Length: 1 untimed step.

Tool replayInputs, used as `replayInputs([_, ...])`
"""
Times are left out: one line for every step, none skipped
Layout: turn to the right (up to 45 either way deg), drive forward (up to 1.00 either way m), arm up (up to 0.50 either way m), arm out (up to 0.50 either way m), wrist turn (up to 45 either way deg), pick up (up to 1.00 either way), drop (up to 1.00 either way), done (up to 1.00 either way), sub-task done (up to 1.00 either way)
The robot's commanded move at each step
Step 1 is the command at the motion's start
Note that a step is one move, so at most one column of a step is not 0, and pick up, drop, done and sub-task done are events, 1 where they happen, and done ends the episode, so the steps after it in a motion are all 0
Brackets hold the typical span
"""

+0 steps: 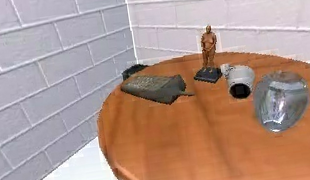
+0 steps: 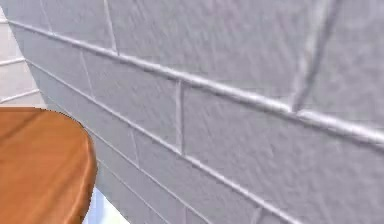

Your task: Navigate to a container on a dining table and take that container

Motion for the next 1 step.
replayInputs([-45.0,0.0,0.0,0.0,0.0,0.0,0.0,0.0,0.0])
